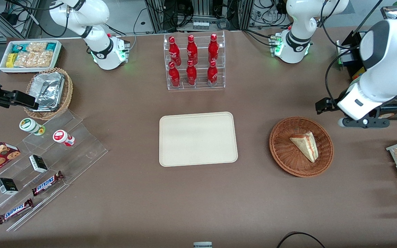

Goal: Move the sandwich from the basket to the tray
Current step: 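Move the left gripper over the wicker basket toward the sandwich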

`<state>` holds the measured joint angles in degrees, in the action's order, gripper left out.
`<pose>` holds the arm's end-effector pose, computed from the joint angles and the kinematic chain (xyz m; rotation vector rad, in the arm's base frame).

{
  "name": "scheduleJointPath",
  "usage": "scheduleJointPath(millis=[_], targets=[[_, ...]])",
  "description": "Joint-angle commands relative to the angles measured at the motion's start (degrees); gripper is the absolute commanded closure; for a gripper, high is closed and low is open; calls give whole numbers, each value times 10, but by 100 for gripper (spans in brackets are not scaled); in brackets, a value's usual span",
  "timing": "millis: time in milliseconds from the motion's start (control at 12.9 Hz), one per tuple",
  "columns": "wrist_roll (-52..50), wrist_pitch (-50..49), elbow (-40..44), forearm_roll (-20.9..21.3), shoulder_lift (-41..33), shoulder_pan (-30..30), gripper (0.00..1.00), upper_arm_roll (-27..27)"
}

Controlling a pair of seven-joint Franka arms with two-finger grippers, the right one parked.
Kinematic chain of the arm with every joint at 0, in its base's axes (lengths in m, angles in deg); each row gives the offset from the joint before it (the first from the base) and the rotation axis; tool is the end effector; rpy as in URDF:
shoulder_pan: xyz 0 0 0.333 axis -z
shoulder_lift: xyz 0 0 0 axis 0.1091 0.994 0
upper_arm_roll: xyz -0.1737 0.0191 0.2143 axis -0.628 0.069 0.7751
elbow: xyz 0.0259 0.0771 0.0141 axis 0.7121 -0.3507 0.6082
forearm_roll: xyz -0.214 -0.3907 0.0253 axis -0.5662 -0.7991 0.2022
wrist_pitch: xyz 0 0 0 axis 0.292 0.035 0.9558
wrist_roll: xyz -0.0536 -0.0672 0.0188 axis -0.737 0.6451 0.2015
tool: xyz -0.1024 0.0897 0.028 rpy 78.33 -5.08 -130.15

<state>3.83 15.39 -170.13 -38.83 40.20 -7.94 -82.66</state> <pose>0.5978 -0.0696 0.4007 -3.1255 0.0859 0.1698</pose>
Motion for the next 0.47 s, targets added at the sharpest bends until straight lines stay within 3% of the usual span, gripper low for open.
scheduleJointPath(millis=[0, 388], targets=[[-11, 72, -57, 6, -3, 1, 0, 0], [-11, 162, -92, 7, 36, 1, 0, 2]])
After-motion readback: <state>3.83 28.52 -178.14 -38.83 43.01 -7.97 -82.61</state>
